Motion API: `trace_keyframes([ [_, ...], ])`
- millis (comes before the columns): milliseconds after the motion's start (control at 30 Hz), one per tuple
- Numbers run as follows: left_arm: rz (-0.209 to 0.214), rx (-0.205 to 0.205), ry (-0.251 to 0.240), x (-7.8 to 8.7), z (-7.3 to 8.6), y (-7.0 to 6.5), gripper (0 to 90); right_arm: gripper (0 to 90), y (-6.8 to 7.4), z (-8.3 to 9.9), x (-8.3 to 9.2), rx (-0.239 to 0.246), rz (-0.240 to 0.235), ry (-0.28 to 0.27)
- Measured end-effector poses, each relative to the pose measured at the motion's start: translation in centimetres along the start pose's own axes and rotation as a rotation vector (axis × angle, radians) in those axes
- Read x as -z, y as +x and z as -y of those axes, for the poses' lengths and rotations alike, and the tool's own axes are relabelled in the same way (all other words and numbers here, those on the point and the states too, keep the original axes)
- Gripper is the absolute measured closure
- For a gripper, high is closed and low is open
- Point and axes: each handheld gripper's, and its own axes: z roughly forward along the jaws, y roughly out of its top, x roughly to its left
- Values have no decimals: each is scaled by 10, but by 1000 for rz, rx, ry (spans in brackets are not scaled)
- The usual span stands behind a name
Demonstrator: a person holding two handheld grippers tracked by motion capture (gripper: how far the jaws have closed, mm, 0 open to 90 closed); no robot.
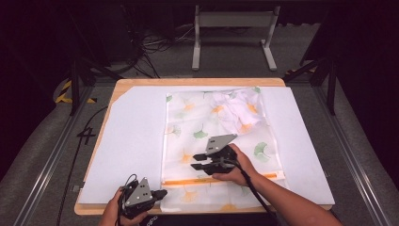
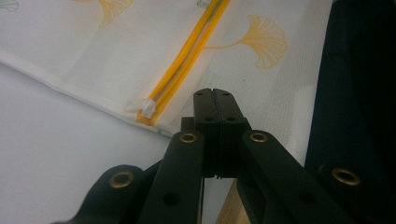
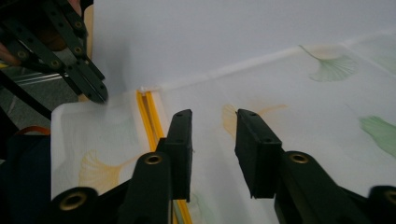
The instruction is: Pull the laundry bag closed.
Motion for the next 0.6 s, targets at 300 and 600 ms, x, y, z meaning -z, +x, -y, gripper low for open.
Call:
trace_keyframes([
  [300, 13, 5, 17, -6, 1, 2, 900, 837, 18, -25, -61, 80, -90, 29],
  [600, 32, 18, 15, -7, 3, 5, 900, 828, 33, -32, -99, 109, -100, 96],
])
